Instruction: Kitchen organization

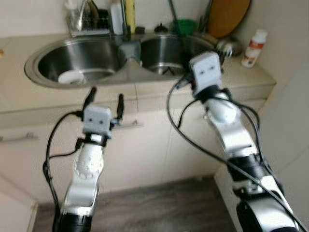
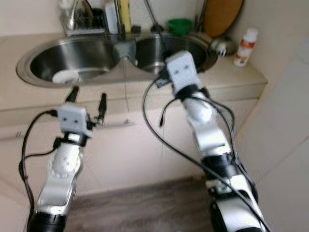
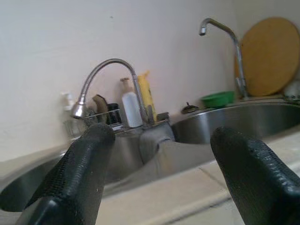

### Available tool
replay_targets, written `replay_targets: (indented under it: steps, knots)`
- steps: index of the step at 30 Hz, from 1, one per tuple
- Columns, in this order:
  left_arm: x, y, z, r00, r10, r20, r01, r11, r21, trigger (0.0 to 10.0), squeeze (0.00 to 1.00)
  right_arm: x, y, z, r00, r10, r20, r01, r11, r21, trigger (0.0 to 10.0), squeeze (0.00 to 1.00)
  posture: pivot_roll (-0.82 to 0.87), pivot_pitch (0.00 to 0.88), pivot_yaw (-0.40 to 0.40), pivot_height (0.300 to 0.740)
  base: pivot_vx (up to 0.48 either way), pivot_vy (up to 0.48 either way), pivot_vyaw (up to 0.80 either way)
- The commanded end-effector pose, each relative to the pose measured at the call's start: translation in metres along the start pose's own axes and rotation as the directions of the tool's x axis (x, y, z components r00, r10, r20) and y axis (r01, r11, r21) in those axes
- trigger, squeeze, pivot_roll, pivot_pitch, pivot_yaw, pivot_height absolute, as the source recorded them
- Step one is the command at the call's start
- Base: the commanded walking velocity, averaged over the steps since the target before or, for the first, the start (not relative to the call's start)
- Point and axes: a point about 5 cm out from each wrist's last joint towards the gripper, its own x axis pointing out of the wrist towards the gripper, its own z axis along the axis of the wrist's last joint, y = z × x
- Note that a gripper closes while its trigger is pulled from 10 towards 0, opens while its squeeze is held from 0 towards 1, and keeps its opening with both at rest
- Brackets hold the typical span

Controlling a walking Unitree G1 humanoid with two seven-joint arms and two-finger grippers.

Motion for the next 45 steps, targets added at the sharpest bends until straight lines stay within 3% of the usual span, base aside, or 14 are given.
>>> replay_targets:
  steps: [1,10,13,33,45]
  knots:
    - [0.0001,0.0025,0.0005,1.0,0.004,0.003,-0.004,1.0,0.008,10.0,0.0,0.0056,0.0075,0.0072,0.999,0.027,0.035,-0.027,1.0,-0.005,10.0,0.0,0.03,0.0,-0.042,0.74,0.285,0.0,0.0]
    - [0.0,0.0023,-0.0004,1.0,0.002,-0.001,-0.002,1.0,0.01,10.0,0.0,0.0073,0.0104,0.0081,0.998,0.046,0.049,-0.043,0.997,-0.056,10.0,0.0,0.03,0.0,-0.043,0.74,0.284,0.0,0.36]
    - [0.0,0.0018,-0.0005,1.0,-0.001,0.0,0.001,1.0,0.008,10.0,0.0,0.0076,0.01,0.0075,0.998,0.04,0.055,-0.039,0.999,-0.013,10.0,0.0,0.03,0.0,-0.043,0.74,0.284,0.0,0.8]
    - [0.0021,0.0008,0.0008,1.0,-0.002,0.003,0.002,1.0,0.004,10.0,0.0,0.0142,0.0056,0.0143,0.994,0.036,0.1,-0.034,0.999,-0.021,10.0,0.0,0.03,0.0,-0.041,0.74,0.285,0.0,0.0]
    - [0.0022,-0.0003,0.0005,1.0,-0.007,0.001,0.007,1.0,0.0,10.0,0.0,0.0117,0.0081,0.0045,0.997,0.038,0.06,-0.038,0.999,0.001,10.0,0.0,0.03,0.0,-0.044,0.74,0.287,0.0,0.0]
